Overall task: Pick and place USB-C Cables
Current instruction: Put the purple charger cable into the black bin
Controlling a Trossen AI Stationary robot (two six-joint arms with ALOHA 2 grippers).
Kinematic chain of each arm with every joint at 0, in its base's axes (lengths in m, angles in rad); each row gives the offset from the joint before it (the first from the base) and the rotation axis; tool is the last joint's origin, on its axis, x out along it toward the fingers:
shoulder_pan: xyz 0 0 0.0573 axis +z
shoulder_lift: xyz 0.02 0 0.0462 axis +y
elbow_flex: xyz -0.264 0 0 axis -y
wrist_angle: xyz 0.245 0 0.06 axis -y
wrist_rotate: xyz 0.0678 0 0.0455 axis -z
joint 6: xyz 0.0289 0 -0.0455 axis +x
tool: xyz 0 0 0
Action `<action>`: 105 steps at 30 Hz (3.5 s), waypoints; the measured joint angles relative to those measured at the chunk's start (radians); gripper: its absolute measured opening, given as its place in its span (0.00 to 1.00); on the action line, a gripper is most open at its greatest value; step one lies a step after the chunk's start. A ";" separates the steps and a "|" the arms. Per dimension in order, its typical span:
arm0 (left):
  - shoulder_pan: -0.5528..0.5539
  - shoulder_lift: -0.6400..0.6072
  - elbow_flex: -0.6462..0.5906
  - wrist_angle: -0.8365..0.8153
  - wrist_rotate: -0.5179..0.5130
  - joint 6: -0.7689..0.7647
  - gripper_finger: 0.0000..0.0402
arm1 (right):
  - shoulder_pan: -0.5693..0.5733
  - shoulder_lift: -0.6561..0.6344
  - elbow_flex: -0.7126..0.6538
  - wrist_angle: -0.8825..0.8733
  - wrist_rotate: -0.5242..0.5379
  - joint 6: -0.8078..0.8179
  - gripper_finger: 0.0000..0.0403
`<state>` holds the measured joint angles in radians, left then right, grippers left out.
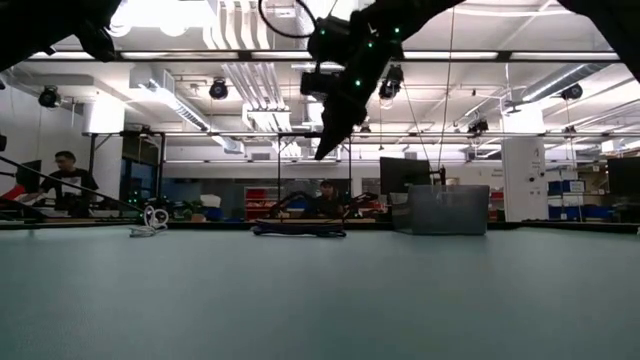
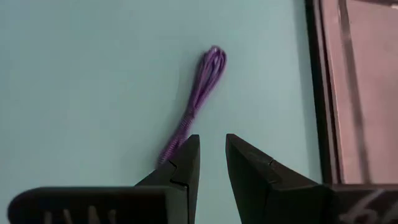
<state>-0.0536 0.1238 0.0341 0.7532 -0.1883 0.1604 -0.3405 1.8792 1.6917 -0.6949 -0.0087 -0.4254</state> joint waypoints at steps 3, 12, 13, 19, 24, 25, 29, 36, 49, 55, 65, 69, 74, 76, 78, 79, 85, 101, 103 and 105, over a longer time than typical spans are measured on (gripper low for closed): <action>0.000 0.000 0.000 0.000 0.000 0.000 0.00 | -0.002 0.027 0.000 0.033 0.001 -0.012 0.17; 0.000 0.000 0.000 -0.001 0.000 0.000 0.00 | -0.002 0.134 0.005 0.110 0.001 0.017 0.18; 0.000 0.000 0.000 -0.001 0.000 0.001 0.00 | -0.003 0.144 0.007 0.120 0.000 0.027 0.19; 0.000 0.000 0.000 -0.001 0.000 0.001 0.00 | -0.003 0.189 0.007 0.161 -0.003 0.063 0.29; 0.000 0.000 0.000 -0.001 0.000 0.001 0.00 | -0.005 0.203 0.007 0.188 -0.019 0.093 0.39; 0.000 0.000 0.000 -0.001 0.000 0.001 0.00 | -0.005 0.205 0.007 0.206 -0.019 0.096 0.41; 0.000 0.000 0.000 -0.001 0.000 0.001 0.00 | -0.005 0.211 0.006 0.235 -0.019 0.113 0.46; 0.000 0.000 0.000 -0.001 0.000 0.001 0.00 | -0.005 0.212 -0.004 0.295 -0.018 0.149 0.47; 0.000 0.000 0.000 -0.002 0.000 0.000 0.00 | -0.005 0.212 -0.086 0.514 -0.018 0.206 0.45; 0.000 0.000 0.000 -0.002 0.000 -0.032 0.00 | -0.005 0.212 -0.139 0.607 -0.015 0.222 0.45; 0.000 0.000 0.000 -0.002 0.000 -0.050 0.00 | -0.005 0.212 -0.237 0.777 0.012 0.229 0.45; 0.000 0.000 0.000 -0.002 0.000 -0.050 0.00 | -0.005 0.212 -0.267 0.792 0.022 0.240 0.45; 0.000 0.000 0.000 -0.002 0.000 -0.050 0.00 | -0.005 0.212 -0.304 0.837 0.038 0.243 0.45; 0.000 0.000 0.000 -0.002 0.000 -0.050 0.00 | -0.004 0.212 -0.305 0.851 0.038 0.243 0.45; 0.000 0.000 0.000 -0.002 0.000 -0.049 0.00 | -0.004 0.212 -0.305 0.859 0.038 0.245 0.45; 0.000 0.000 0.000 -0.002 0.000 -0.049 0.00 | -0.004 0.212 -0.305 0.858 0.038 0.245 0.45; 0.000 0.000 0.000 -0.002 0.000 -0.049 0.00 | -0.004 0.212 -0.305 0.857 0.037 0.250 0.45; 0.000 0.000 0.000 -0.002 -0.003 -0.049 0.00 | -0.005 0.212 -0.233 0.639 0.027 0.259 0.41; 0.000 0.000 0.000 -0.002 -0.003 -0.049 0.00 | -0.005 0.212 -0.232 0.635 0.027 0.270 0.40; 0.000 0.000 0.000 -0.002 -0.003 -0.049 0.00 | -0.007 0.212 -0.232 0.616 0.026 0.279 0.38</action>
<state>-0.0536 0.1238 0.0341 0.7517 -0.1913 0.1117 -0.3473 2.0911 1.4593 -0.0784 0.0177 -0.1464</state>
